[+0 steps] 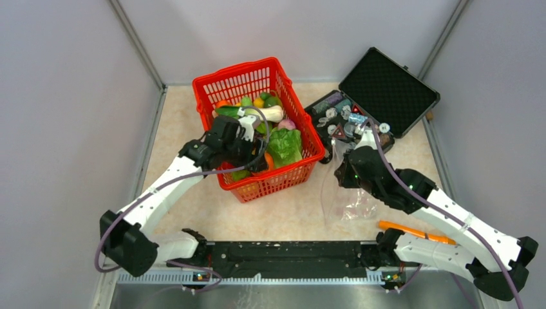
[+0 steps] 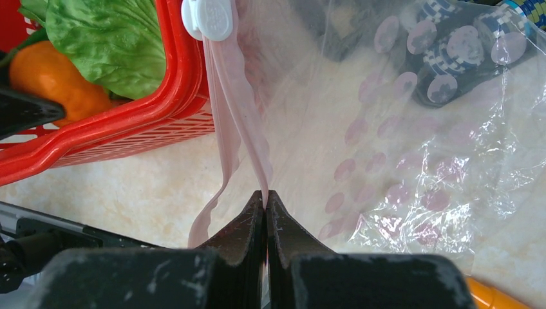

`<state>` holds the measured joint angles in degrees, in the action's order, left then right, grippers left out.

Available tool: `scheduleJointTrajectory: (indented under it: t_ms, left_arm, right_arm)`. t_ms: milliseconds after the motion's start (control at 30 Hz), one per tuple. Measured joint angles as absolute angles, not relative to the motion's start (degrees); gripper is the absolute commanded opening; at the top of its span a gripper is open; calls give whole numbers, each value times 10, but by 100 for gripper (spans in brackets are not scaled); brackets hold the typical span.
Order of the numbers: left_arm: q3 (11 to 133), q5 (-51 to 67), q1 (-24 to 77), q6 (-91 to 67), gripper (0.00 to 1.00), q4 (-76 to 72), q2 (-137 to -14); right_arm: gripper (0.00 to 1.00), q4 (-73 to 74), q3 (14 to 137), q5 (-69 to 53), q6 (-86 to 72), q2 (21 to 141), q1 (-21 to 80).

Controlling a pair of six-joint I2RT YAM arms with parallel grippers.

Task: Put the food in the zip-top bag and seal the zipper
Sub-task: Pick up the fake fruit from the bin.

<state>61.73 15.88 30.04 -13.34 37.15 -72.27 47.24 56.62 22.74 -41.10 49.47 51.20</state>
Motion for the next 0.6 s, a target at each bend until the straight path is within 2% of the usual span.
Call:
scheduleJointTrajectory:
  t_ms: [267,400,600]
  left_arm:
    - [649,159,300,-129,40,383,-657]
    - [655,203,300,-145,35,365,-625]
    - [639,291,338,-227,35,215,-582]
  right_arm:
    - [0,464,566,229,-412,496,512]
    - [0,459,566,231,-416,496,512]
    - [0,451,565,238,-422,496,512]
